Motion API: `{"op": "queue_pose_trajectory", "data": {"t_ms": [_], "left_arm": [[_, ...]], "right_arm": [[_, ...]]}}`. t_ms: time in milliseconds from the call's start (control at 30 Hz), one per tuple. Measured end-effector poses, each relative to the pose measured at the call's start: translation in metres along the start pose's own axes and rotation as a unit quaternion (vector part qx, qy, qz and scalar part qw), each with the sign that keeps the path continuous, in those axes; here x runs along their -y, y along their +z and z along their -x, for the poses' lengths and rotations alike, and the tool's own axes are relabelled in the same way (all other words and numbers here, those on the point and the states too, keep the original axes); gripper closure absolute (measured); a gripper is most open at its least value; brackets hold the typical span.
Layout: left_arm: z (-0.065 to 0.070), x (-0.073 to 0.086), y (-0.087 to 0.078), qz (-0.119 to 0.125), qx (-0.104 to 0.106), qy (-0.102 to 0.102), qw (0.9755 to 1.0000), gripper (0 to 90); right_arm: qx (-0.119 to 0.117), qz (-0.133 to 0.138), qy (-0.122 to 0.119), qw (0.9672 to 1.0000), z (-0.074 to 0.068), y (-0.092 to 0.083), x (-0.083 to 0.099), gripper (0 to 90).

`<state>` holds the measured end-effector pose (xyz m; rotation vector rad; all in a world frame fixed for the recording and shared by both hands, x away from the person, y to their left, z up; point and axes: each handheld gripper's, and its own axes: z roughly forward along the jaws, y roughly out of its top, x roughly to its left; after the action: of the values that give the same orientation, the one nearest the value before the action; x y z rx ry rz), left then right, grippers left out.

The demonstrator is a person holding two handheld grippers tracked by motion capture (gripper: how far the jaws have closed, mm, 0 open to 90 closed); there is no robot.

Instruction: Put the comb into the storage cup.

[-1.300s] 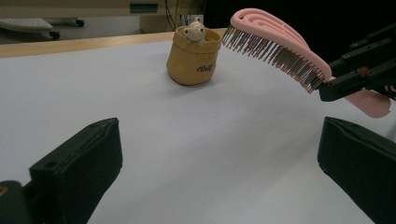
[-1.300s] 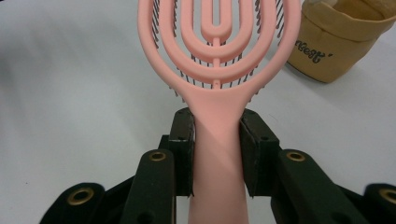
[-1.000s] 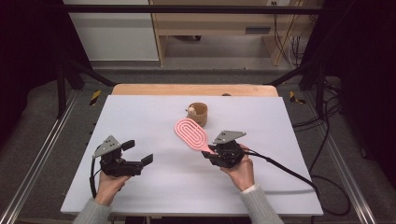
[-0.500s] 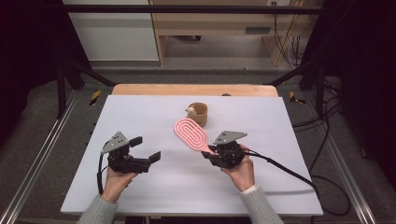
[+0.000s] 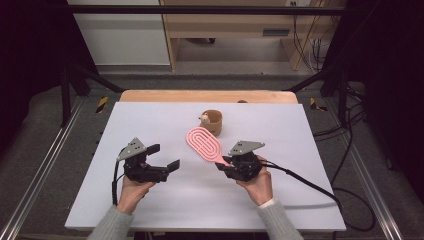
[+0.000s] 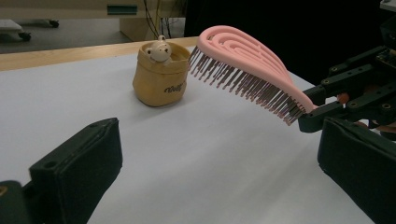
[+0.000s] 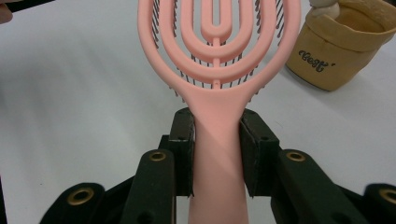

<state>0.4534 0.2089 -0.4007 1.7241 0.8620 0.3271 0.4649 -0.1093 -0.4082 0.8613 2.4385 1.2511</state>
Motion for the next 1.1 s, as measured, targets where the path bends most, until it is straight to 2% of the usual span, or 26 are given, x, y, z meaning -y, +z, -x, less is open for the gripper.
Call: {"op": "queue_pose_trajectory", "data": {"t_ms": [333,1100], "left_arm": [[0.006,-0.005,0.013,0.000,0.009,-0.001,1.0000,0.0],[0.018,-0.012,0.037,0.001,0.029,-0.018,0.9994,0.0]], "right_arm": [[-0.003,0.001,0.000,1.0000,-0.001,0.000,0.001,69.5],[-0.002,0.009,-0.002,1.0000,-0.002,-0.003,0.000,69.6]]}}
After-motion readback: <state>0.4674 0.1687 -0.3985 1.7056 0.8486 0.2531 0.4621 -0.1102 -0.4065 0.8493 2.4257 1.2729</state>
